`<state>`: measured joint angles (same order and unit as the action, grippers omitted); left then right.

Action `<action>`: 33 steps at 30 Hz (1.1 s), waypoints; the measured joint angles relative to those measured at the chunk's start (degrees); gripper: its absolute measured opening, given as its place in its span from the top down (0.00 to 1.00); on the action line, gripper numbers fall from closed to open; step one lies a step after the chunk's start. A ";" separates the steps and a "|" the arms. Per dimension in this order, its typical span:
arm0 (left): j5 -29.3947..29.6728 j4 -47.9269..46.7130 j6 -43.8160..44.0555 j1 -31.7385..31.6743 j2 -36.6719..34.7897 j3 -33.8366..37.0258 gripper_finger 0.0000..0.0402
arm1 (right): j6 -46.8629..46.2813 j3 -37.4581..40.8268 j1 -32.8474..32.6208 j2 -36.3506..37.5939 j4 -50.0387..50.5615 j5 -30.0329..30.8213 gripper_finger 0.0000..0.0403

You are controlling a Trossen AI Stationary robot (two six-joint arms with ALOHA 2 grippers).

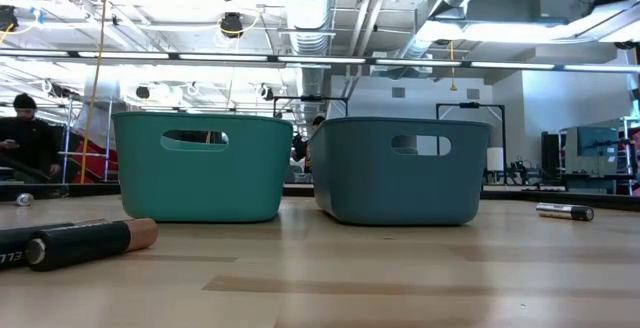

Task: Sort batteries
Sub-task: Put the black battery into the blue bin

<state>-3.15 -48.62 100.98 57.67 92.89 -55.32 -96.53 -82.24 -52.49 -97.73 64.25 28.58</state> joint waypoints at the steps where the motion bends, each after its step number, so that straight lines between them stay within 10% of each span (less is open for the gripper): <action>1: -0.03 0.26 0.01 0.18 -0.01 0.16 0.65 | 0.10 0.02 0.00 0.00 0.00 0.00 0.68; 33: -3.38 2.35 0.62 1.79 7.58 -0.02 0.75 | 3.70 -0.02 -0.79 -0.02 1.52 -0.03 0.68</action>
<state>-6.54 -46.27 101.60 59.46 100.48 -55.34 -92.83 -82.26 -53.28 -97.76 65.77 28.55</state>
